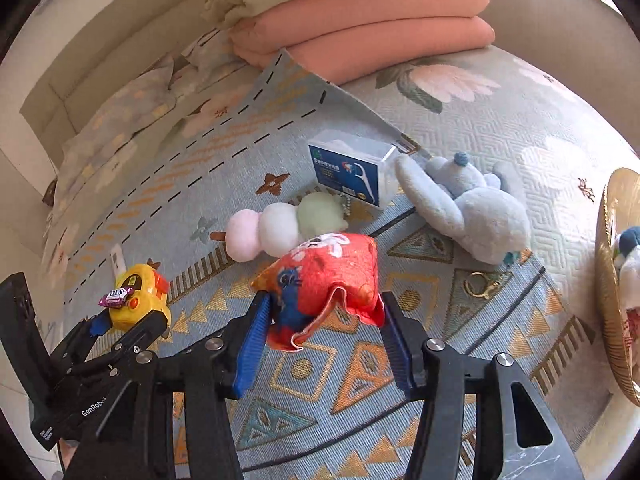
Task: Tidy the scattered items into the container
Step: 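Carry the tape measure with the left tool while the right tool carries the snack bag to the basket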
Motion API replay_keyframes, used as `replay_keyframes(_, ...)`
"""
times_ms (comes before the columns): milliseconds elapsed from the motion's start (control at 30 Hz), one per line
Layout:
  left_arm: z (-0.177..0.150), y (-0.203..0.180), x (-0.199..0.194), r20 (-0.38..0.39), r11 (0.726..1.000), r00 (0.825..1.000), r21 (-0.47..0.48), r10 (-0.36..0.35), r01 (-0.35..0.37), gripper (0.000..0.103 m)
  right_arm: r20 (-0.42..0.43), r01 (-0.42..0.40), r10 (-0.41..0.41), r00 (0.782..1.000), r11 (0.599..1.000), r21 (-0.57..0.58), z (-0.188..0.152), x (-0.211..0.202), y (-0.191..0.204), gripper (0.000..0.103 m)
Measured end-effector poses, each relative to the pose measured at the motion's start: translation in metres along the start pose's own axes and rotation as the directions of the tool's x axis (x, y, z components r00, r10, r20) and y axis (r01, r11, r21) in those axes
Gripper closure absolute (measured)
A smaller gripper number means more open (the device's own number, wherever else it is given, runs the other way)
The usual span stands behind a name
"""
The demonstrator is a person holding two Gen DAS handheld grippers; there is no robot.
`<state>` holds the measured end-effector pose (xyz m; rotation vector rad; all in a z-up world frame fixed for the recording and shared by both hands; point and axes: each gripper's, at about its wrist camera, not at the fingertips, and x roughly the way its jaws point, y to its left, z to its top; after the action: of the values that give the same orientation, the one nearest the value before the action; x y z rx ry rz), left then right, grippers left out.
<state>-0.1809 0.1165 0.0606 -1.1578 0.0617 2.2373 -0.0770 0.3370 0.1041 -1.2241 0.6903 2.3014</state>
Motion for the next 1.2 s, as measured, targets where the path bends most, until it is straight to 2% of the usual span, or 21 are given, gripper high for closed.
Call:
replay_keyframes(300, 0.007, -0.088, -0.021, 0.000, 0.979, 0.993, 0.170, -0.118, 0.116, 0.019, 0.043, 0.033, -0.037, 0.998, 0.995, 0.089, -0.028, -0.058, -0.062, 0.049)
replay_keyframes(600, -0.004, -0.175, -0.026, -0.056, 0.925, 0.973, 0.305, -0.222, 0.229, 0.019, 0.100, 0.049, -0.068, 0.993, 0.982, 0.183, -0.053, -0.114, -0.125, 0.049)
replay_keyframes(700, -0.003, -0.204, -0.027, -0.066, 0.908, 0.960, 0.314, -0.271, 0.277, 0.019, 0.147, 0.081, -0.115, 0.982, 0.972, 0.219, -0.056, -0.139, -0.150, 0.049)
replay_keyframes(867, 0.015, -0.256, -0.021, -0.067, 0.872, 0.932, 0.334, -0.357, 0.358, 0.019, 0.208, 0.149, -0.226, 0.952, 0.932, 0.330, -0.051, -0.175, -0.208, 0.049)
replay_keyframes(967, 0.029, -0.289, -0.013, -0.063, 0.845, 0.917, 0.368, -0.393, 0.387, 0.019, 0.208, 0.181, -0.284, 0.936, 0.896, 0.406, -0.051, -0.187, -0.246, 0.049)
replay_keyframes(1100, 0.042, -0.331, 0.004, -0.072, 0.809, 0.902, 0.415, -0.427, 0.416, 0.019, 0.182, 0.185, -0.313, 0.932, 0.845, 0.502, -0.057, -0.188, -0.292, 0.048)
replay_keyframes(1200, 0.050, -0.361, 0.024, -0.095, 0.781, 0.892, 0.447, -0.443, 0.436, 0.019, 0.160, 0.192, -0.322, 0.933, 0.822, 0.536, -0.058, -0.178, -0.314, 0.048)
